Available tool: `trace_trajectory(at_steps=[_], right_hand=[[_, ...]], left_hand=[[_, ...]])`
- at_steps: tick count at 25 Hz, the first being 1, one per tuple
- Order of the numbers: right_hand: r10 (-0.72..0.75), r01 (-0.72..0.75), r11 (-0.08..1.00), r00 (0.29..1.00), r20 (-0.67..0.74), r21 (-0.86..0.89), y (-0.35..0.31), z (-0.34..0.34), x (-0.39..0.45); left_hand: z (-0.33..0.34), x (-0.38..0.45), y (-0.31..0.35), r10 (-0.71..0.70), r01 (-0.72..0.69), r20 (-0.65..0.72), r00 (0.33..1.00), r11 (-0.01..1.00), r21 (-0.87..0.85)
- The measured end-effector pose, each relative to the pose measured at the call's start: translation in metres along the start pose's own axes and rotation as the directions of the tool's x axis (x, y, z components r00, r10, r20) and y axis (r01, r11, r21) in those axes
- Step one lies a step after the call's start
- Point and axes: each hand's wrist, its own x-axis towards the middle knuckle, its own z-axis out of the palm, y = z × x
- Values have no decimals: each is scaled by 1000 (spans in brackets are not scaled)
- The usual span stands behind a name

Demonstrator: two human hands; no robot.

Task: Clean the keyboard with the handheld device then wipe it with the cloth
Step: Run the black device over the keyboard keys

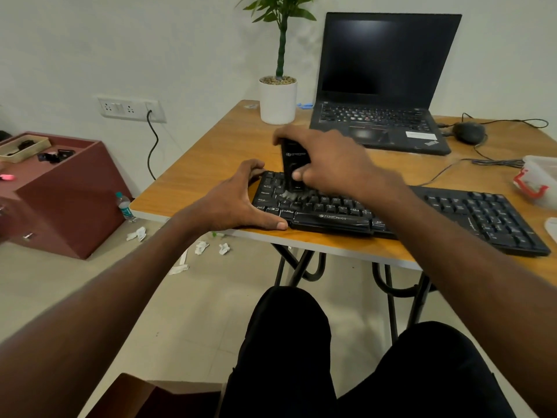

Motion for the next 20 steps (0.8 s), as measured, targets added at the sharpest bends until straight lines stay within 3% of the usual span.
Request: trace_trajectory(at_steps=[3,7,9,11,13,15,20], right_hand=[[35,-30,987,999,29,-159,3,-17,3],[-86,87,996,995,49,-13,-2,-12,-15],[-15,33,991,991,131,-131,8,-23,-21],[38,-18,969,997,74,-245,15,-32,-20],[-32,31,990,999,-5,-134,11,-26,-20],[-77,76,996,997,20,44,12,-12,-22],[136,-149,986,979,151,75,50,-32,-31]], left_hand=[[-1,0,-2,5,-5,-1,1000,1000,1],[1,0,-1,4,-4,4,1000,1000,4],[0,1,-2,4,-4,-1,1000,1000,11],[0,2,-3,10,-10,-3,1000,1000,15],[0,1,-3,8,-8,2,1000,1000,16],[1,1,-3,5,-5,0,1000,1000,10],[-1,1,-4,1,-1,14,1000,1000,-11]])
